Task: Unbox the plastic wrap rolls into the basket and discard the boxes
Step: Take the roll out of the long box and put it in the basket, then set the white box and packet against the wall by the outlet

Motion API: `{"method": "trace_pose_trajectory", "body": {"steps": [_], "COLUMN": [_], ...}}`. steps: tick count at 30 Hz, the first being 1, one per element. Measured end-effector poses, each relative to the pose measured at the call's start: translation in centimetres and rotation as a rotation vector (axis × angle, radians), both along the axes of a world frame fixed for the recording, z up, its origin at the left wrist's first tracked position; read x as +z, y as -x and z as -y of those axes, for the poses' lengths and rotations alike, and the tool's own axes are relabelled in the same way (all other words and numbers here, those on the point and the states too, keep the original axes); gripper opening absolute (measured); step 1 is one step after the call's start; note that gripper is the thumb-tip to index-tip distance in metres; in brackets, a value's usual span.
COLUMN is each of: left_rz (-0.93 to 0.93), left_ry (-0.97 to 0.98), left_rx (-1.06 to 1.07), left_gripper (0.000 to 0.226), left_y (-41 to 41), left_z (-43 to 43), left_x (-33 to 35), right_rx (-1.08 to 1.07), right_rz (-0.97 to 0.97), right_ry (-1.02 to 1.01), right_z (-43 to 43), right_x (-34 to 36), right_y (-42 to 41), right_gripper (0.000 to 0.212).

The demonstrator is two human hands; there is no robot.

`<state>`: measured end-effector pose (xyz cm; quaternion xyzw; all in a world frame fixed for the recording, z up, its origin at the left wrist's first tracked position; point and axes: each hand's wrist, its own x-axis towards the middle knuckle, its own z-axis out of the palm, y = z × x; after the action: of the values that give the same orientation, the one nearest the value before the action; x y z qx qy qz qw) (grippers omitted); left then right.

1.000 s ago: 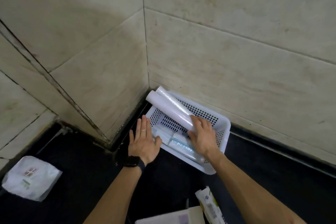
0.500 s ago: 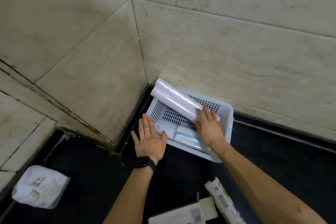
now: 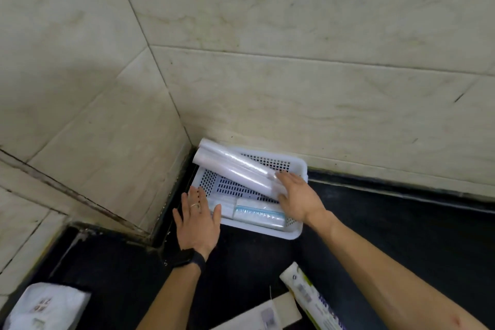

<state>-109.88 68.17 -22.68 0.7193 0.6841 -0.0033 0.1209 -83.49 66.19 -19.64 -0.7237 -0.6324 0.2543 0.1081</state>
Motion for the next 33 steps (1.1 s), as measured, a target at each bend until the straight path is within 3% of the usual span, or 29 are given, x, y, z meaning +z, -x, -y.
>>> {"method": "trace_pose_trajectory", "body": {"steps": [8, 16, 27, 33], "left_rz": [0.032, 0.133, 0.089, 0.022], "left_ry": [-0.058, 0.020, 0.182, 0.253], "left_rx": [-0.135, -0.361, -0.774, -0.924], "left_gripper": [0.066, 0.063, 0.063, 0.069], "left_y": [-8.1, -24.1, -45.4, -52.5], "left_z": [6.9, 19.1, 34.1, 38.5], "left_x": [4.6, 5.3, 2.0, -1.0], "right_rx": [-0.172, -0.362, -0.697, -0.923], "right_rz": [-0.177, -0.223, -0.085, 0.045], "right_ry": [-0.157, -0.196, -0.111, 0.006], "right_z": [14.4, 31.5, 50.5, 56.5], "right_x": [3.2, 3.8, 1.9, -0.3], "right_y": [-6.9, -17.5, -34.7, -43.7], "right_gripper": [0.051, 0.042, 0.043, 0.063]}}
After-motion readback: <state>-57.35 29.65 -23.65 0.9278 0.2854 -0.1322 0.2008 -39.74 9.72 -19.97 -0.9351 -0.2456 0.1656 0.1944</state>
